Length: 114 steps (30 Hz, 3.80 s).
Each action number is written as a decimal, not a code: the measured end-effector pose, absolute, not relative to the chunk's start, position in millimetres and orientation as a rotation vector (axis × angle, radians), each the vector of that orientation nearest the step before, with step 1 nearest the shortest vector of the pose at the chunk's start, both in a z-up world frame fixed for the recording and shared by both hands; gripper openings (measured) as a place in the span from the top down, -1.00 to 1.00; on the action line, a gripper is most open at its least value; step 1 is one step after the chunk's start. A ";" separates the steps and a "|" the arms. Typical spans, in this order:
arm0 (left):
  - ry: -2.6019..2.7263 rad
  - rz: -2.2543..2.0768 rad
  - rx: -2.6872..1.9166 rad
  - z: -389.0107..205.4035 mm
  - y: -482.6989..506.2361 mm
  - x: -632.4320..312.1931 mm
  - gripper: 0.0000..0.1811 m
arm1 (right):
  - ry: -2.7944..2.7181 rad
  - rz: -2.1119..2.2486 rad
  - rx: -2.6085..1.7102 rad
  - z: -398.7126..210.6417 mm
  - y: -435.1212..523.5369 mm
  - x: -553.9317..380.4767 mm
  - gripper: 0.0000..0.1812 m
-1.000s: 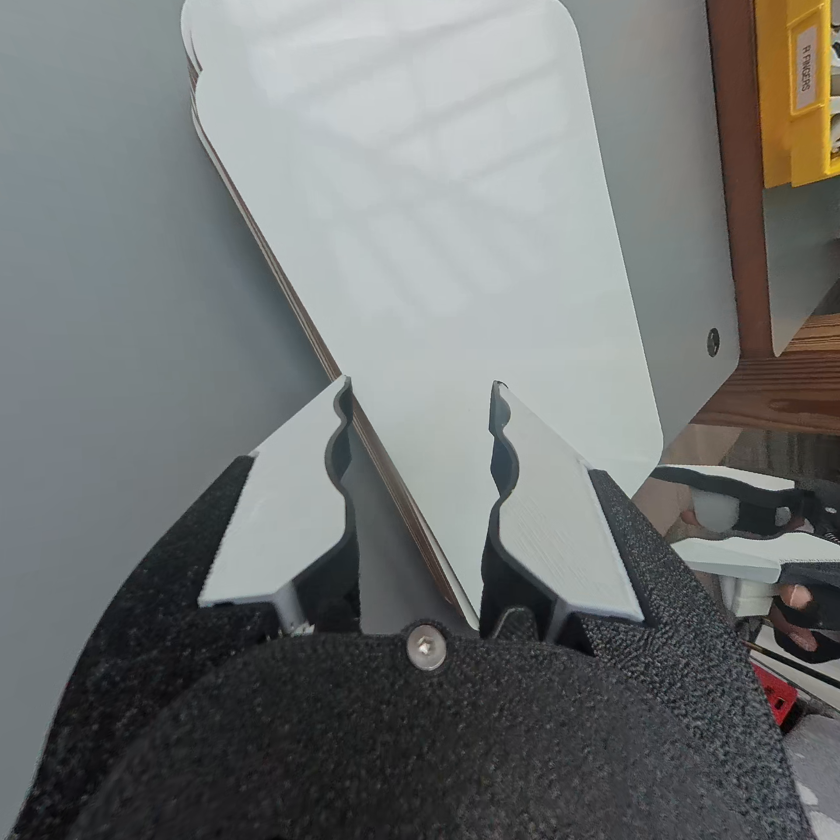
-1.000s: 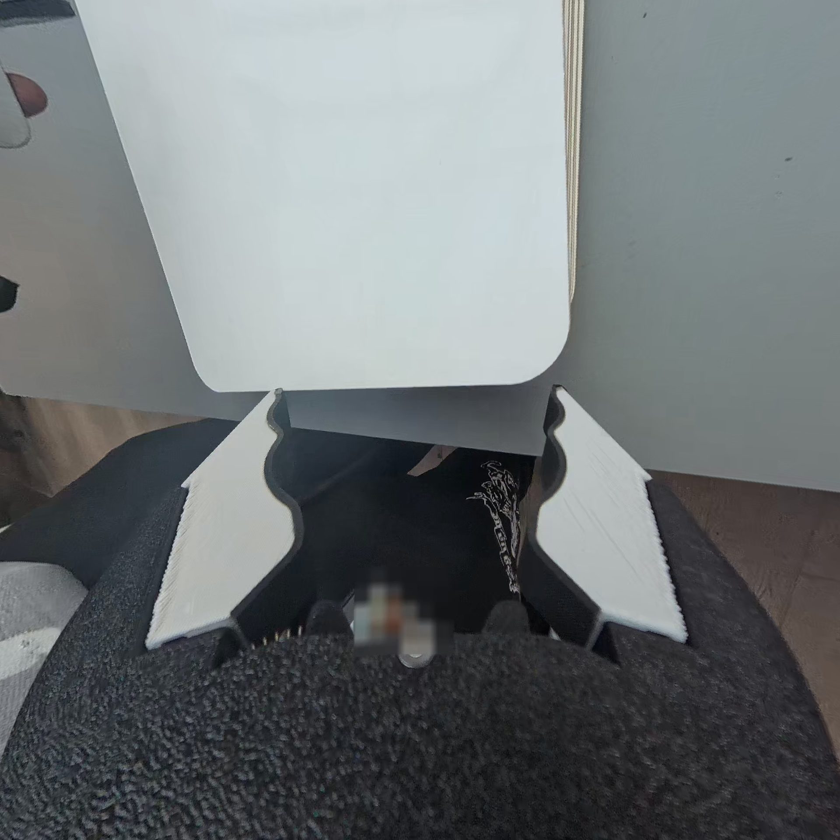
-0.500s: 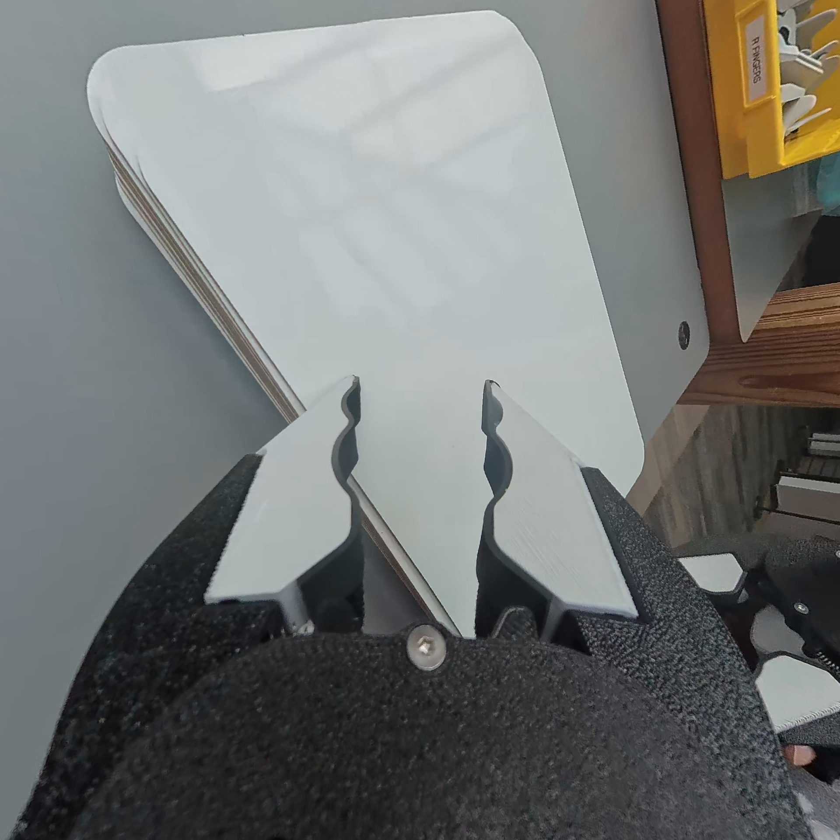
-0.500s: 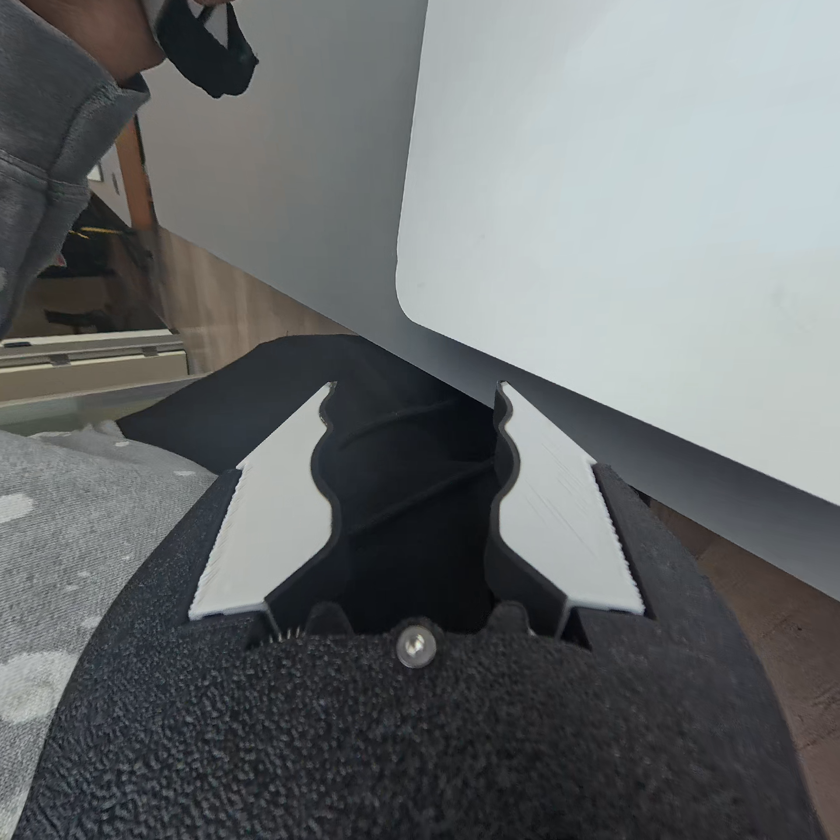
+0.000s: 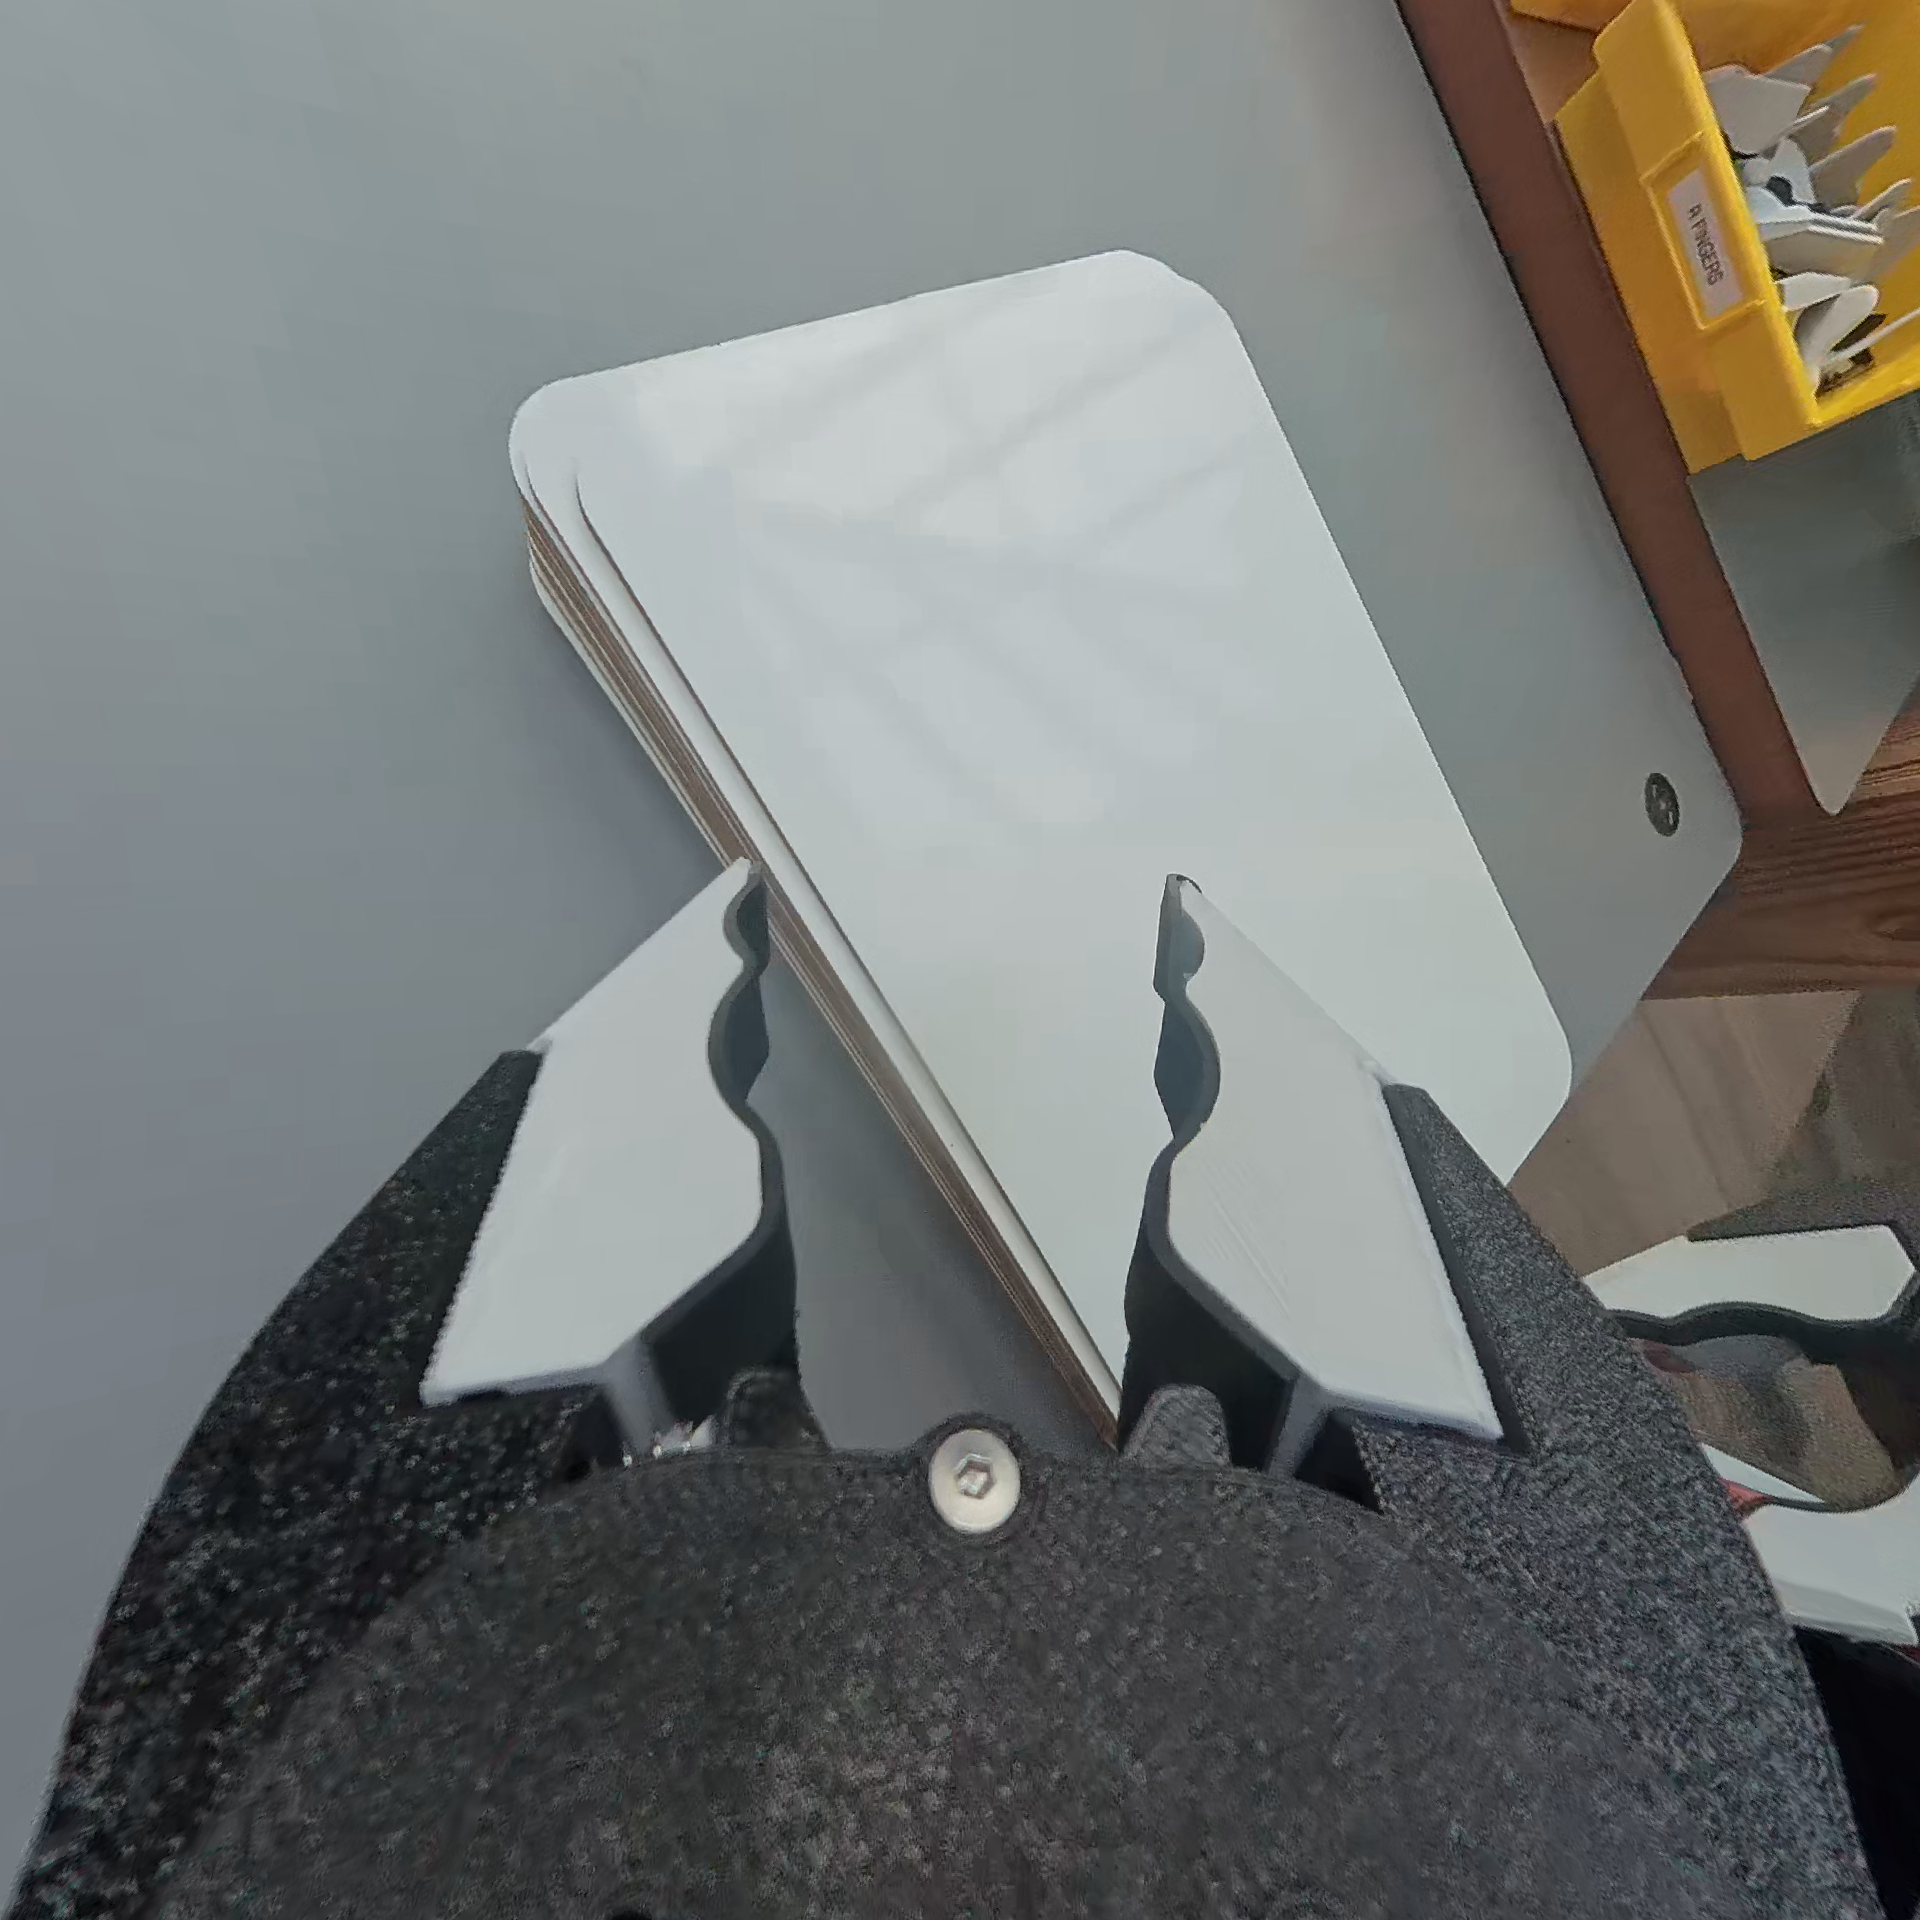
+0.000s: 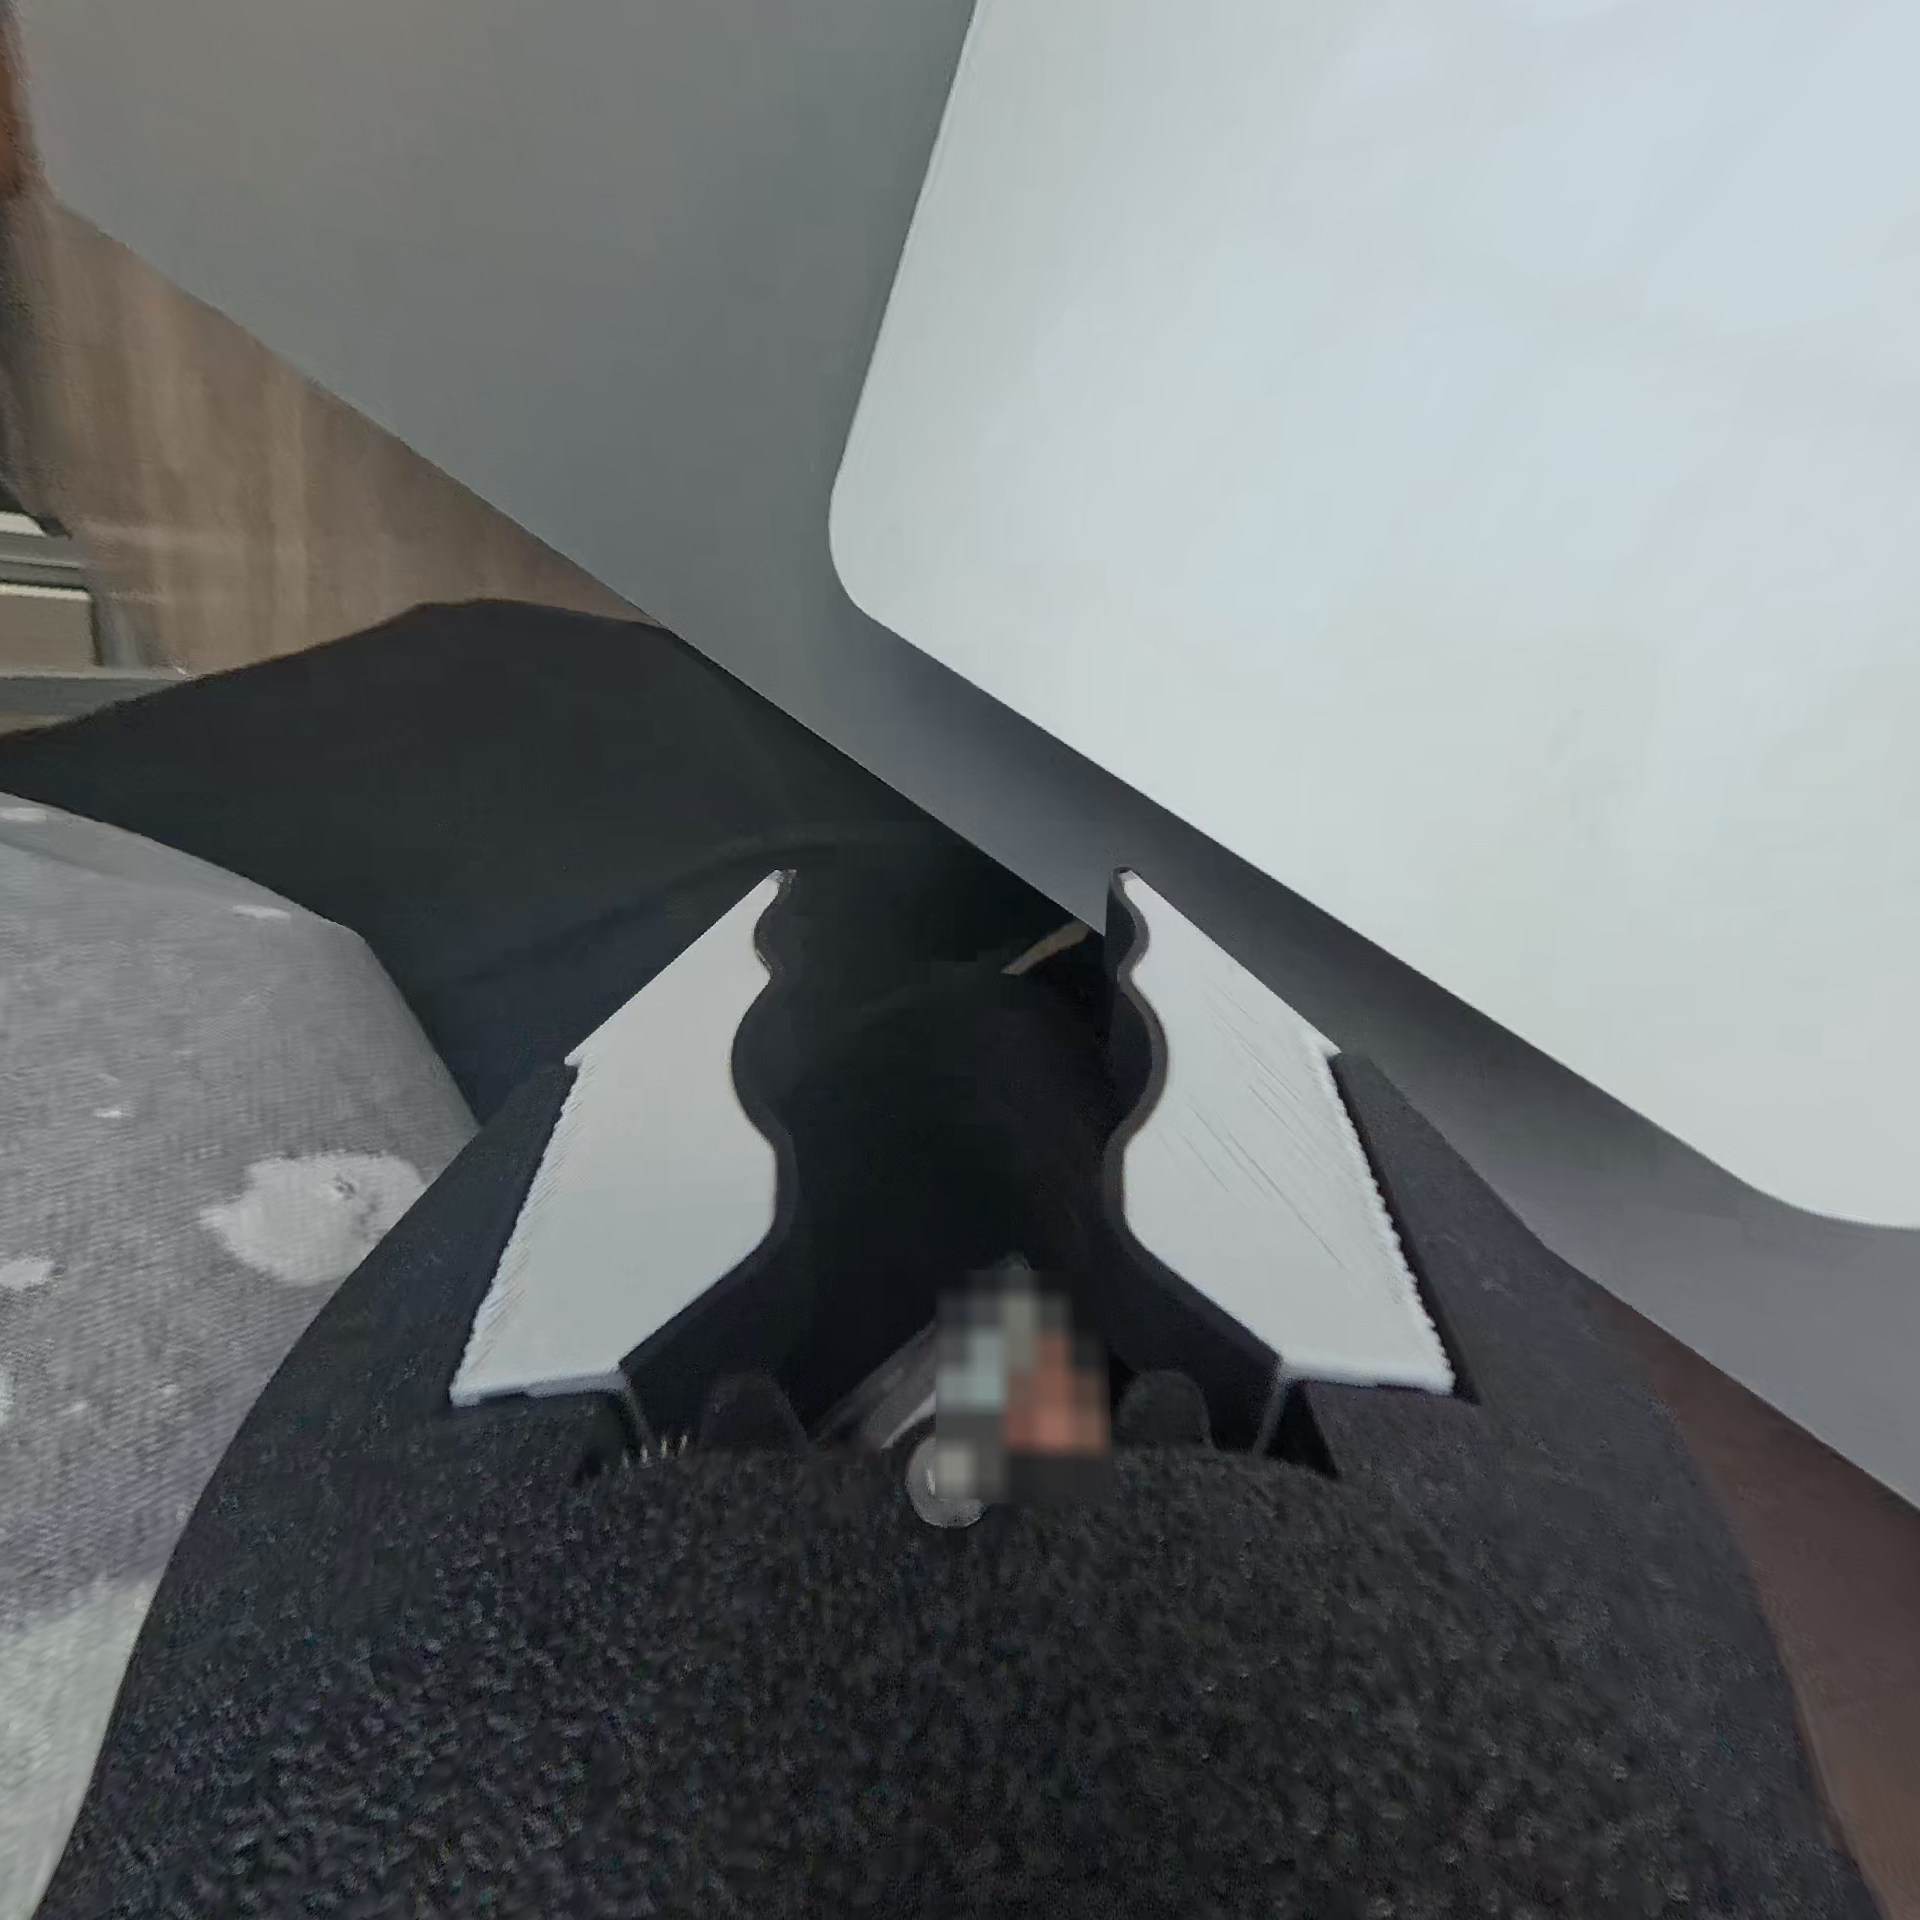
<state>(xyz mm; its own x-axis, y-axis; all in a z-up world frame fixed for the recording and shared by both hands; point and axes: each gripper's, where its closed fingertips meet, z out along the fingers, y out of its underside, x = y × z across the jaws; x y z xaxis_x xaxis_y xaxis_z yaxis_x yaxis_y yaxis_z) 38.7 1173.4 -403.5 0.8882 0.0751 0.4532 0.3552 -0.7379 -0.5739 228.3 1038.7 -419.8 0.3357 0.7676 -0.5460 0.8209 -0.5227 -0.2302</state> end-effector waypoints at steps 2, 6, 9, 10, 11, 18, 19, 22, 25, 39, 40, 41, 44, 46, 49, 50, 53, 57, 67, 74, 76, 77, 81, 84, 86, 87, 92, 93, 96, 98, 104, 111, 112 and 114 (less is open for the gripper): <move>-0.273 -0.472 -2.355 -403.9 1156.1 40.0 0.16 | 1.477 -0.837 2.535 -432.2 1039.7 245.4 0.45; -0.199 -0.433 -2.361 -408.5 1118.8 60.2 0.04 | 1.350 -0.731 2.701 -456.2 1054.0 253.6 0.63; -0.059 -0.403 -2.415 -421.8 1089.9 84.8 -0.06 | 1.312 -0.689 2.785 -464.4 1065.7 247.0 0.73; -0.023 -0.410 -2.434 -426.6 1081.4 93.3 -0.09 | 1.317 -0.688 2.796 -464.3 1068.3 243.6 0.75; 0.007 -0.415 -2.449 -430.4 1074.3 100.4 -0.11 | 1.321 -0.676 2.799 -464.7 1069.8 241.7 0.77; 0.008 -0.443 -2.491 -444.2 1062.5 116.4 -0.07 | 1.306 -0.717 2.770 -461.6 1071.0 235.3 0.79; -0.017 -0.460 -2.485 -443.7 1064.7 115.8 -0.05 | 1.308 -0.745 2.763 -457.6 1070.6 236.2 0.79; -0.133 -0.507 -2.455 -440.4 1076.1 107.2 -0.03 | 1.348 -0.970 2.770 -425.5 1084.6 226.8 0.78; -0.245 -0.548 -2.399 -434.6 1097.8 93.5 -0.02 | 1.423 -1.071 2.932 -393.2 1144.0 218.8 0.58; -0.632 -0.609 -2.383 -454.1 1226.6 30.8 -0.22 | 1.342 -0.839 2.879 -464.3 1310.0 136.4 -0.42; -0.648 -0.618 -2.396 -456.0 1229.5 31.0 -0.24 | 1.343 -0.822 2.866 -466.6 1309.6 134.0 -0.41; -0.664 -0.619 -2.408 -456.4 1230.9 30.7 -0.25 | 1.370 -0.814 2.852 -466.8 1309.6 131.5 -0.39; -0.702 -0.630 -2.427 -455.5 1231.3 33.0 -0.28 | 1.414 -0.785 2.791 -466.9 1303.0 127.7 -0.46; -0.712 -0.632 -2.444 -454.1 1232.9 37.1 -0.38 | 1.444 -0.759 2.767 -467.6 1298.5 125.2 -0.53; -0.723 -0.612 -2.474 -453.8 1236.6 43.7 -0.53 | 1.480 -0.736 2.760 -469.3 1294.3 122.9 -0.58; -0.724 -0.599 -2.483 -454.6 1236.9 44.2 -0.52 | 1.493 -0.721 2.760 -470.0 1294.1 123.1 -0.56; -0.762 -0.587 -2.470 -455.0 1237.4 41.0 -0.46 | 1.492 -0.723 2.770 -470.1 1296.2 123.7 -0.53; -0.763 -0.634 -2.424 -452.2 1230.7 30.3 -0.18 | 1.508 -0.721 2.745 -467.6 1304.3 128.7 -0.39; -0.122 -0.483 -2.393 -425.3 1125.7 77.2 -0.34 | 2.423 -0.718 1.985 -431.8 1328.0 49.7 -0.29; 0.019 -0.286 -2.489 -461.3 1067.9 144.6 -0.50 | 2.476 -0.565 1.468 -466.0 1293.5 43.9 -0.42; 0.083 -0.190 -2.533 -476.0 1061.6 154.0 -0.50 | 2.500 -0.546 1.401 -469.1 1289.9 45.8 -0.40; 0.100 -0.157 -2.551 -482.9 1060.4 157.1 -0.50 | 2.501 -0.526 1.388 -469.3 1289.3 46.0 -0.41; 0.107 -0.051 -2.554 -490.9 1066.9 155.6 -0.40 | 2.535 -0.433 1.329 -470.8 1289.4 50.3 -0.43; 0.084 -0.044 -2.557 -490.2 1067.8 153.2 -0.35 | 2.572 -0.390 1.295 -472.7 1287.6 53.8 -0.45; 0.052 -0.040 -2.570 -489.2 1069.3 149.3 -0.28 | 2.571 -0.385 1.268 -471.8 1283.8 57.4 -0.44; 0.058 -0.038 -2.588 -489.2 1069.4 148.8 -0.28 | 2.573 -0.371 1.263 -471.9 1283.1 58.4 -0.44; 0.038 -0.044 -2.641 -489.4 1069.2 148.9 -0.28 | 2.578 -0.323 1.257 -473.0 1280.0 61.2 -0.49; 0.042 -0.045 -2.652 -489.5 1069.0 148.8 -0.28 | 2.583 -0.311 1.251 -473.3 1279.2 62.2 -0.51; 0.037 -0.051 -2.667 -489.5 1068.7 148.7 -0.28 | 2.591 -0.283 1.254 -474.3 1278.4 63.2 -0.54; 0.040 -0.054 -2.677 -489.5 1068.5 148.4 -0.28 | 2.583 -0.290 1.278 -474.2 1278.4 61.7 -0.54; 0.031 -0.056 -2.664 -489.3 1069.1 148.9 -0.28 | 2.599 -0.273 1.296 -475.2 1281.9 57.6 -0.43; -0.386 -0.394 -2.364 -440.1 1052.7 130.4 -0.29 | 2.448 -0.652 1.718 -439.0 1304.3 41.5 -0.52; -0.493 -0.428 -2.284 -426.3 1058.5 114.5 -0.24 | 2.406 -0.732 1.836 -430.6 1312.1 43.6 -0.50; -0.622 -0.424 -2.151 -403.7 1079.3 75.6 -0.16 | 2.295 -0.841 2.102 -420.5 1329.5 57.1 -0.48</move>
<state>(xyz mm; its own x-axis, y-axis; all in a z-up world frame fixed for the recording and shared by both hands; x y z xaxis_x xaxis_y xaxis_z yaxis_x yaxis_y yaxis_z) 75.6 1079.3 -403.7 0.8201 0.2837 0.4970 0.5662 -0.5278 -0.6331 57.1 1329.5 -420.5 -0.1479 0.9481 -0.2814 0.9054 0.0153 -0.4243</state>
